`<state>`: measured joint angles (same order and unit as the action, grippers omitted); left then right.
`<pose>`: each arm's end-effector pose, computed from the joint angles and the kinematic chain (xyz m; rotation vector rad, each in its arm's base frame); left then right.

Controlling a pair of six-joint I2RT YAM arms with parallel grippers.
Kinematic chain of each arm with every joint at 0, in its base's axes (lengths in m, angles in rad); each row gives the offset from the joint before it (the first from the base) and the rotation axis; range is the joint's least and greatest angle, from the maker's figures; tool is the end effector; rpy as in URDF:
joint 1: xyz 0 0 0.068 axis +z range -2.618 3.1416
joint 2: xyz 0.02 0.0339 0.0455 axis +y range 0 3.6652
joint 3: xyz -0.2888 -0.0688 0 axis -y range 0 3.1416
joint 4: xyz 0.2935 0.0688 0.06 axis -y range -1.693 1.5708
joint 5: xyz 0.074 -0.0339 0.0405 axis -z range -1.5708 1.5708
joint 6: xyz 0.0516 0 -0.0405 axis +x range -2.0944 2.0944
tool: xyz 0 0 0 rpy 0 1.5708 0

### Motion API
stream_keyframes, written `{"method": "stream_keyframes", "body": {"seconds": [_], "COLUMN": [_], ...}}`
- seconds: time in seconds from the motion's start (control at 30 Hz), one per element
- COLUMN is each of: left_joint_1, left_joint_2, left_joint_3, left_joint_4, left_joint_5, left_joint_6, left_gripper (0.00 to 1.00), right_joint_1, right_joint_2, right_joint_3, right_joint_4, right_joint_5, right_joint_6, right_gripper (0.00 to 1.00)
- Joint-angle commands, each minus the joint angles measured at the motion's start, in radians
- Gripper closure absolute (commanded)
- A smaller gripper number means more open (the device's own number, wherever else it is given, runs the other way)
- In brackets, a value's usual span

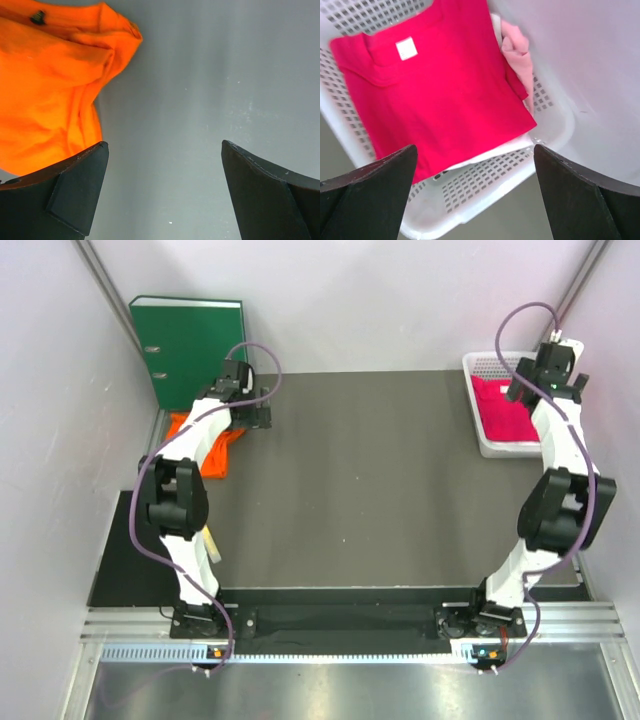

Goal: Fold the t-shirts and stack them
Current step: Grab crumpled tshirt from bin with the right arm

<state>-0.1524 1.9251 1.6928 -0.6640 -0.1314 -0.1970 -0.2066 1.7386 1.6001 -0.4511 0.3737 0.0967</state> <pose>0.4930 -0.0689 0.2774 -0.1114 2.4539 0.0094 0.4548 -0.1146 0.3493 0.5369 2.0826 -0.4667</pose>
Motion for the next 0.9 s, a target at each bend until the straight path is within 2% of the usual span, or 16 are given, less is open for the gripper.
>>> {"method": "stream_keyframes", "body": {"seconds": [0.0, 0.1, 0.27, 0.37, 0.4, 0.43, 0.6, 0.67, 0.7, 0.73, 0.77, 0.87], "left_joint_1": [0.001, 0.001, 0.001, 0.001, 0.001, 0.001, 0.001, 0.001, 0.001, 0.001, 0.001, 0.001], "left_joint_2": [0.051, 0.064, 0.077, 0.071, 0.068, 0.064, 0.067, 0.081, 0.084, 0.09, 0.092, 0.098], "left_joint_3": [0.062, 0.08, 0.1, 0.1, 0.1, 0.1, 0.103, 0.119, 0.131, 0.134, 0.137, 0.139], "left_joint_4": [-0.055, -0.065, -0.077, -0.083, -0.083, -0.082, -0.08, -0.088, -0.092, -0.095, -0.097, -0.098], "left_joint_5": [0.025, 0.052, 0.067, 0.046, 0.042, 0.041, 0.036, 0.039, 0.039, 0.041, 0.041, 0.046], "left_joint_6": [-0.001, 0.011, 0.016, 0.016, 0.019, 0.022, 0.031, 0.028, 0.028, 0.025, 0.022, 0.019], "left_gripper": [0.01, 0.01, 0.01, 0.01, 0.01, 0.01, 0.01, 0.01, 0.01, 0.01, 0.01, 0.01], "right_joint_1": [-0.059, -0.08, -0.08, -0.08, -0.08, -0.08, -0.08, -0.08, -0.08, -0.079, -0.08, -0.077], "right_joint_2": [0.135, 0.246, 0.39, 0.441, 0.455, 0.463, 0.496, 0.503, 0.498, 0.492, 0.472, 0.405], "right_joint_3": [0.142, 0.26, 0.406, 0.411, 0.406, 0.4, 0.379, 0.371, 0.367, 0.351, 0.342, 0.293], "right_joint_4": [-0.132, -0.188, -0.256, -0.268, -0.267, -0.27, -0.281, -0.285, -0.282, -0.276, -0.261, -0.207], "right_joint_5": [-0.166, -0.258, -0.337, -0.337, -0.334, -0.328, -0.299, -0.282, -0.276, -0.266, -0.257, -0.253], "right_joint_6": [0.049, 0.054, 0.07, 0.093, 0.1, 0.109, 0.121, 0.113, 0.116, 0.118, 0.118, 0.12], "right_gripper": [0.01, 0.08, 0.09, 0.13, 0.16, 0.24, 0.29, 0.65, 0.76, 0.96, 1.0, 1.0]}}
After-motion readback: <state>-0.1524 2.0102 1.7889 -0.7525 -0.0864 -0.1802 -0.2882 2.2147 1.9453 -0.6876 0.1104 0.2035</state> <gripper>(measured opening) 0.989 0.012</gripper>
